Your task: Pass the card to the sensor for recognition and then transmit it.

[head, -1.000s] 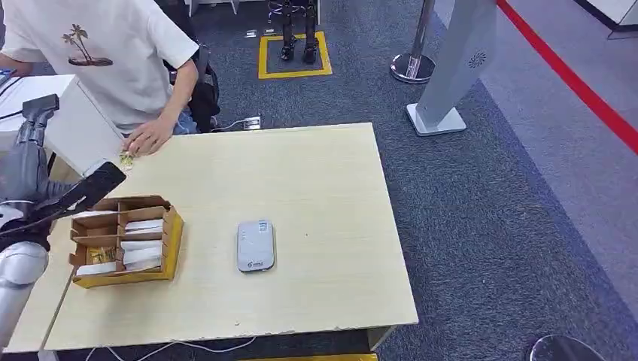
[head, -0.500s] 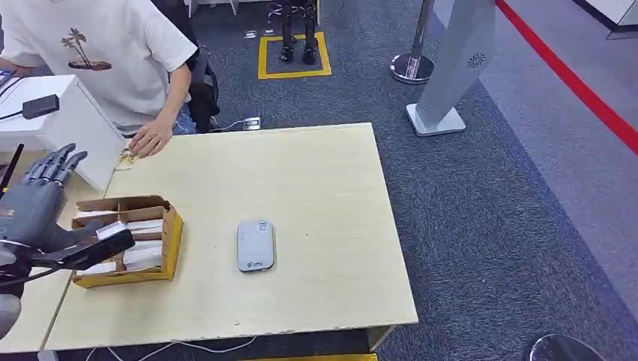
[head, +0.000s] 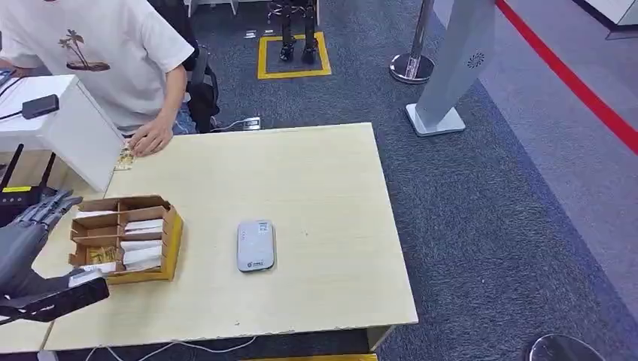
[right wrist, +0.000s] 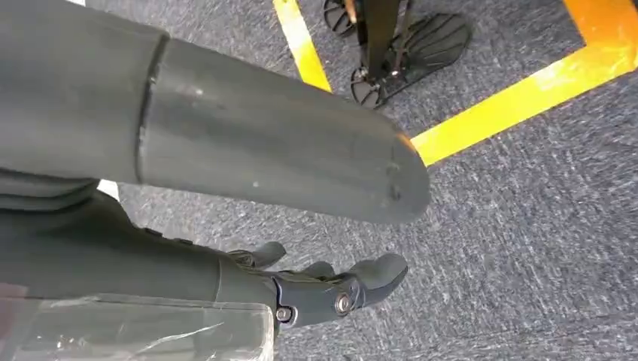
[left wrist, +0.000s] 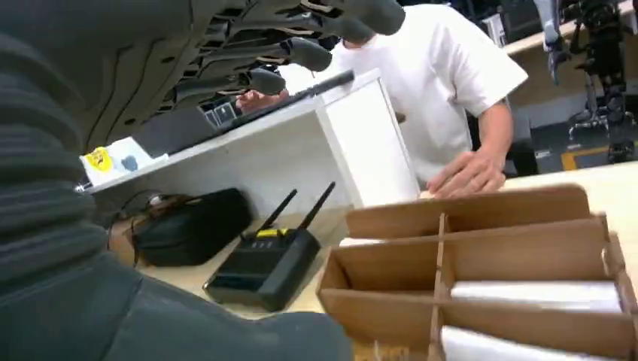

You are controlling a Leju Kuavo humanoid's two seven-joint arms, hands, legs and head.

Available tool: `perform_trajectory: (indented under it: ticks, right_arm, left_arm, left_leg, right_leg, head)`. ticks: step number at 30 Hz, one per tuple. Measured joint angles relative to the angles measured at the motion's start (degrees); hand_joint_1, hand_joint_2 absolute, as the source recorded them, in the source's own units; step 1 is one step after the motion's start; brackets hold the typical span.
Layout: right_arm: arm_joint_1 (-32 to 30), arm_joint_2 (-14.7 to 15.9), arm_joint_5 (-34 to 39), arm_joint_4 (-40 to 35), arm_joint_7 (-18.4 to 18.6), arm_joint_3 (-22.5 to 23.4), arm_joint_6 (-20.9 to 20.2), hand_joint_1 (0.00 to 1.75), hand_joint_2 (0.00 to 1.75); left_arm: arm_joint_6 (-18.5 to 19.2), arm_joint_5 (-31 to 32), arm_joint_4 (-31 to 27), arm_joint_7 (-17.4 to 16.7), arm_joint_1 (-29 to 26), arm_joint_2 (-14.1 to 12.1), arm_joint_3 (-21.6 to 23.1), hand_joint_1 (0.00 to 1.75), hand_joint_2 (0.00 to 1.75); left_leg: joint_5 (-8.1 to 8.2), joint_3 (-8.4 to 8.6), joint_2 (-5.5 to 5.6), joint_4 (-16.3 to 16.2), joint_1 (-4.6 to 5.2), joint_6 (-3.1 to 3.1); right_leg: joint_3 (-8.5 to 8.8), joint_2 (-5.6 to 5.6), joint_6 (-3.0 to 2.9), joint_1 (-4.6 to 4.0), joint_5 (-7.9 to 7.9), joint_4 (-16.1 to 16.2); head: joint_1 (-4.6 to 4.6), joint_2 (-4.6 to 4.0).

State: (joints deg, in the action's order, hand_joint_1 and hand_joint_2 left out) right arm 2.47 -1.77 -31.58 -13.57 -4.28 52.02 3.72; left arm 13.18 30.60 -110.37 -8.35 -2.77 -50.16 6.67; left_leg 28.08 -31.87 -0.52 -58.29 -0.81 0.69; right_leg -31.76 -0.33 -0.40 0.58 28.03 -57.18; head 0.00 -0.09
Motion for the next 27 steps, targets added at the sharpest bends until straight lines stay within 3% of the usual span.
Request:
perform_trajectory:
  ticks: [5, 10, 18, 27]
  right_arm:
    - [0.03, -0.02, -0.85, -0.02, 0.02, 0.57, 0.0, 0.0, 0.0]
    - [0.1, -0.04, -1.47, -0.31, 0.02, 0.81, 0.0, 0.0, 0.0]
    - [0.28, -0.04, -2.97, -0.37, 0.09, 0.9, 0.0, 0.0, 0.0]
    - [0.86, -0.04, -4.33, -0.37, 0.02, 0.98, -0.2, 0.0, 0.0]
  left_arm:
    - [-0.33, 0.48, -1.84, 0.0, -6.51, -0.15, -3.35, 0.0, 1.75]
    - [-0.74, 2.1, -2.3, 0.0, -8.91, 0.17, -4.48, 0.0, 1.75]
    - [-2.05, 6.69, -0.68, 0.02, -8.37, 3.56, -3.42, 0.0, 1.75]
    - [-2.62, 9.12, 5.11, -0.09, -1.77, 8.55, 1.68, 0.0, 1.75]
  left_leg:
    - [0.0, -0.02, 0.04, 0.0, 0.0, 0.0]
    - [0.0, -0.02, 0.08, 0.0, 0.01, 0.0]
    - [0.0, 0.0, 0.08, 0.0, 0.0, 0.0]
    - [-0.01, 0.01, 0.12, -0.01, 0.01, 0.0]
  right_leg:
    - [-0.02, -0.03, 0.0, 0.0, 0.01, 0.0]
    - [0.0, -0.07, 0.0, 0.0, 0.01, 0.01]
    - [0.01, -0.06, 0.0, 0.0, 0.0, 0.01]
    - [0.01, -0.11, 0.0, 0.0, -0.01, 0.01]
  head:
    - [-0.02, 0.02]
    - [-0.02, 0.0]
    - [-0.02, 0.0]
    - [-0.02, 0.0]
